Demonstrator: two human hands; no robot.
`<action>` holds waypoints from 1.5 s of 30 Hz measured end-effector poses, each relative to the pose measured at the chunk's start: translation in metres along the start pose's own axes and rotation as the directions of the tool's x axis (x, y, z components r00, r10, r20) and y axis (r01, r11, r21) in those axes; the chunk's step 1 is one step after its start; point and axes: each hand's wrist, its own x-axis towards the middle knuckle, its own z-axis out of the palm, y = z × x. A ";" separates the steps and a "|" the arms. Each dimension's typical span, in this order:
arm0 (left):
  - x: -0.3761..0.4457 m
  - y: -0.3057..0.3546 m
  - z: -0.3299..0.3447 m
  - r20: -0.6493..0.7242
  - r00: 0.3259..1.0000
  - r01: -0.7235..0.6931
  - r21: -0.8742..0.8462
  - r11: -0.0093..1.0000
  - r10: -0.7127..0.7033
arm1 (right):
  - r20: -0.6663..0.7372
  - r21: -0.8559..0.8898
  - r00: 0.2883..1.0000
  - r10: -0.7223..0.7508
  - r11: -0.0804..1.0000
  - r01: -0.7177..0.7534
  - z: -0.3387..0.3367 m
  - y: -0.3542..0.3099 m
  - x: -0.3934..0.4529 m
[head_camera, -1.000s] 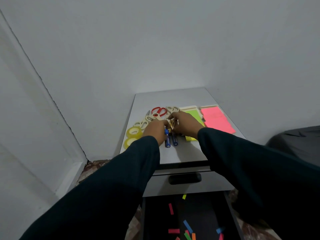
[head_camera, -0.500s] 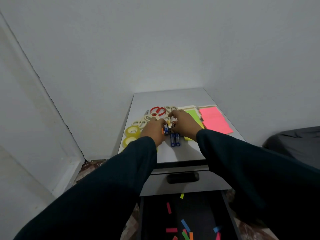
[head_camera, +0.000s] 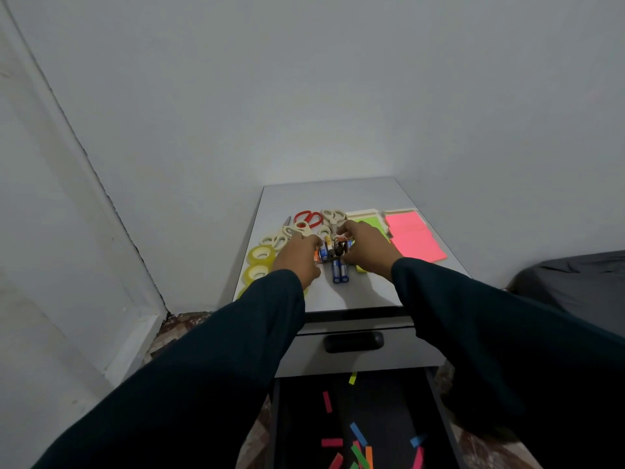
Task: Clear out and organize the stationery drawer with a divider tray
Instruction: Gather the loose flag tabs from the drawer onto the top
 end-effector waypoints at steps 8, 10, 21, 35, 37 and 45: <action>-0.042 0.011 -0.008 -0.015 0.998 -0.060 -0.054 0.997 0.059 | 0.028 -0.012 0.998 -0.061 0.998 0.061 -0.012 -0.001 -0.047; -0.059 0.013 -0.005 -0.013 0.997 -0.073 -0.091 0.993 0.072 | 0.042 -0.017 0.997 -0.064 0.998 0.065 -0.012 0.001 -0.065; -0.153 0.008 0.049 0.088 0.991 -0.081 -0.178 0.981 0.098 | 0.224 0.021 0.974 0.026 0.999 -0.031 0.034 0.042 -0.169; -0.222 -0.060 0.192 0.738 0.674 -0.425 0.424 0.800 -0.033 | 0.595 -0.295 0.745 0.301 0.944 -0.146 0.154 0.159 -0.221; -0.224 -0.069 0.210 0.786 0.613 -0.515 0.473 0.715 -0.078 | 0.613 -0.340 0.717 0.333 0.930 -0.141 0.165 0.172 -0.217; -0.223 -0.087 0.253 0.815 0.560 -0.607 0.526 0.596 -0.149 | 0.566 -0.460 0.698 0.439 0.871 -0.174 0.193 0.198 -0.202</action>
